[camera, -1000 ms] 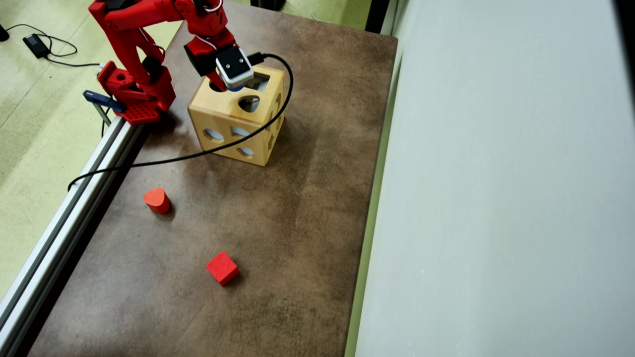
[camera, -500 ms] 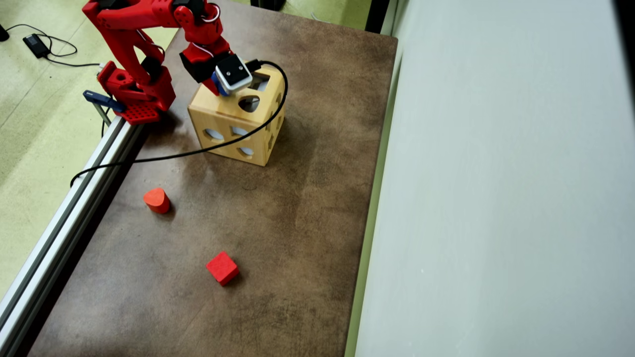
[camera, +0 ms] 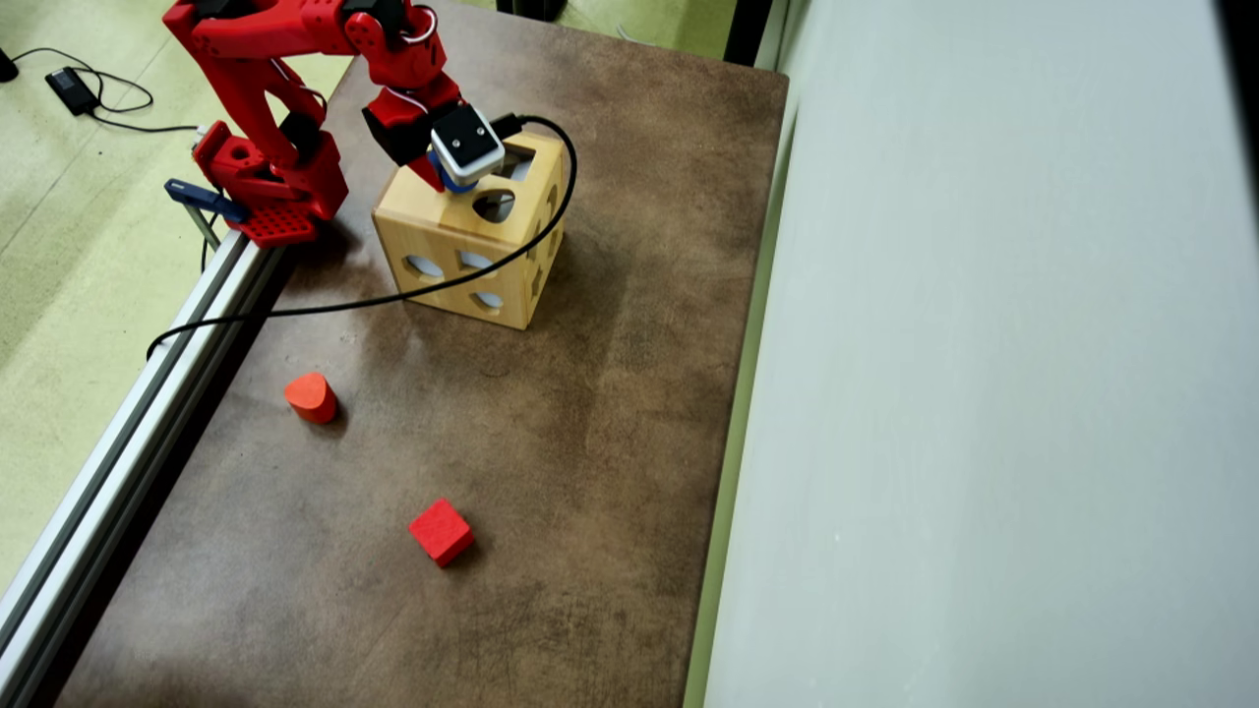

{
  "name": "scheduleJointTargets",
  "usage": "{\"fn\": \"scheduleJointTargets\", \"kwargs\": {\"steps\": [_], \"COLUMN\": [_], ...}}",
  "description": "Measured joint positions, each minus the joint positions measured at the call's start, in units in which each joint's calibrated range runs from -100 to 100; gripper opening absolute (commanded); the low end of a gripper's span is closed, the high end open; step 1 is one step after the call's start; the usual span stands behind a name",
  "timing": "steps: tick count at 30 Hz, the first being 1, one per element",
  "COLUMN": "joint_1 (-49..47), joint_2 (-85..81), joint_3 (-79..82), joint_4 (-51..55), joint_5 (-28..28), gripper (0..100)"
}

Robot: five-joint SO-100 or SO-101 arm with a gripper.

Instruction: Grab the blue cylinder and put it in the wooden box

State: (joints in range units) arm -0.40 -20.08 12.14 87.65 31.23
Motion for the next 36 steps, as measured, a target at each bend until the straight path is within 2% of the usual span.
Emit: {"fn": "scheduleJointTargets", "kwargs": {"steps": [9,16,19,36], "joint_1": [0.00,0.00,0.00,0.00], "joint_2": [-0.08,-0.08,-0.08,-0.08], "joint_3": [0.09,0.09,0.09,0.18], "joint_4": [0.00,0.00,0.00,0.00], "joint_5": [0.00,0.00,0.00,0.00], "gripper": [5,22,26,30]}}
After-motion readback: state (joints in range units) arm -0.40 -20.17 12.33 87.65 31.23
